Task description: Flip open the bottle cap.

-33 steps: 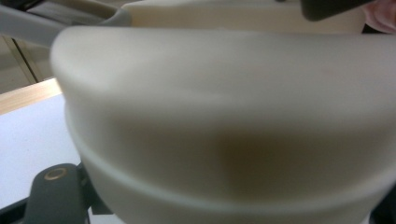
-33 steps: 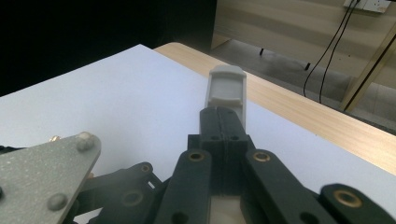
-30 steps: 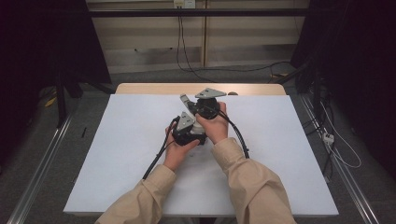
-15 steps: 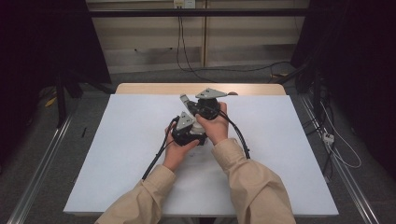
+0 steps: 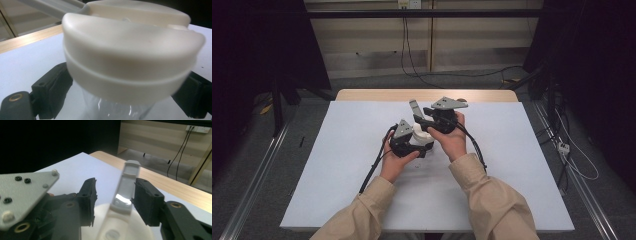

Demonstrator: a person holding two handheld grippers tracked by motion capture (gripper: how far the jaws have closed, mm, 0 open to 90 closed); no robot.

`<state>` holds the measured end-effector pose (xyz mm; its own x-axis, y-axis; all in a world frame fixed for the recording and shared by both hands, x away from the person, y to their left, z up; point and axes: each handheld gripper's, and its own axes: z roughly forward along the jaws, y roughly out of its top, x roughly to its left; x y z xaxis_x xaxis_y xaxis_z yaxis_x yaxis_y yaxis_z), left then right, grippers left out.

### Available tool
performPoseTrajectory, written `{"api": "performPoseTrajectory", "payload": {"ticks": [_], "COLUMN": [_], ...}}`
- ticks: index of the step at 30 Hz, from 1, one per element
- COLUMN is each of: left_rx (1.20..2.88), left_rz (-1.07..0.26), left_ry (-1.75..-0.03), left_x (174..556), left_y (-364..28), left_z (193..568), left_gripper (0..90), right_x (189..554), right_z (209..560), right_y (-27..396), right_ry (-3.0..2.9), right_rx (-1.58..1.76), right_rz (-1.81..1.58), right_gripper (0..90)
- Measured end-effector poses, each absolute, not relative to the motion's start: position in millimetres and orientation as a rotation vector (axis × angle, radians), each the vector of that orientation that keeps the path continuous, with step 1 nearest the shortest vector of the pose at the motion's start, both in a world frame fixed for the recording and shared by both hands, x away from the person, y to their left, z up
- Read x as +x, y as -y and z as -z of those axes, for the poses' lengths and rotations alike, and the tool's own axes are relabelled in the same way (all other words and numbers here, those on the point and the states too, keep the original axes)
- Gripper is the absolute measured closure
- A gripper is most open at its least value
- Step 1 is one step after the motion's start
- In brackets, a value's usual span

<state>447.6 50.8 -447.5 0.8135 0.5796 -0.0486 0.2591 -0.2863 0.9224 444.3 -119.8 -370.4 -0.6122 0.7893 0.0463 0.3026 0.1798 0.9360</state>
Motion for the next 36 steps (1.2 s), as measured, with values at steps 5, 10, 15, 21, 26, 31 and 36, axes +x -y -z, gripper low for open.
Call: {"api": "performPoseTrajectory", "payload": {"ticks": [5, 10, 15, 21, 26, 31, 36], "left_rx": [1.902, 1.926, 1.924, 1.919, 1.918, 1.930, 1.923], "left_rz": [-0.341, -0.333, -0.340, -0.328, -0.313, -0.310, -0.270], "left_ry": [-0.621, -0.612, -0.596, -0.599, -0.592, -0.600, -0.599], "left_x": [439.8, 433.8, 428.8, 421.5, 416.6, 413.7, 410.4], "left_y": [-54.8, -62.7, -72.2, -85.1, -93.3, -101.5, -109.9], "left_z": [445.8, 444.8, 438.6, 434.2, 431.0, 433.1, 433.4], "left_gripper": [8.7, 8.6, 8.0, 7.6, 7.1, 7.2, 7.2], "right_x": [432.6, 418.8, 408.6, 396.2, 388.2, 379.6, 370.0], "right_z": [370.5, 371.1, 375.9, 384.4, 393.8, 406.0, 414.3], "right_y": [131.2, 142.6, 155.4, 168.1, 176.9, 184.4, 190.8], "right_ry": [-1.999, -1.974, -1.994, -2.005, -2.028, -2.049, -2.060], "right_rx": [1.053, 1.055, 1.057, 1.056, 1.066, 1.081, 1.079], "right_rz": [-1.440, -1.456, -1.450, -1.448, -1.426, -1.404, -1.385], "right_gripper": [38.4, 29.3, 22.4, 19.3, 16.2, 14.2, 12.7]}}
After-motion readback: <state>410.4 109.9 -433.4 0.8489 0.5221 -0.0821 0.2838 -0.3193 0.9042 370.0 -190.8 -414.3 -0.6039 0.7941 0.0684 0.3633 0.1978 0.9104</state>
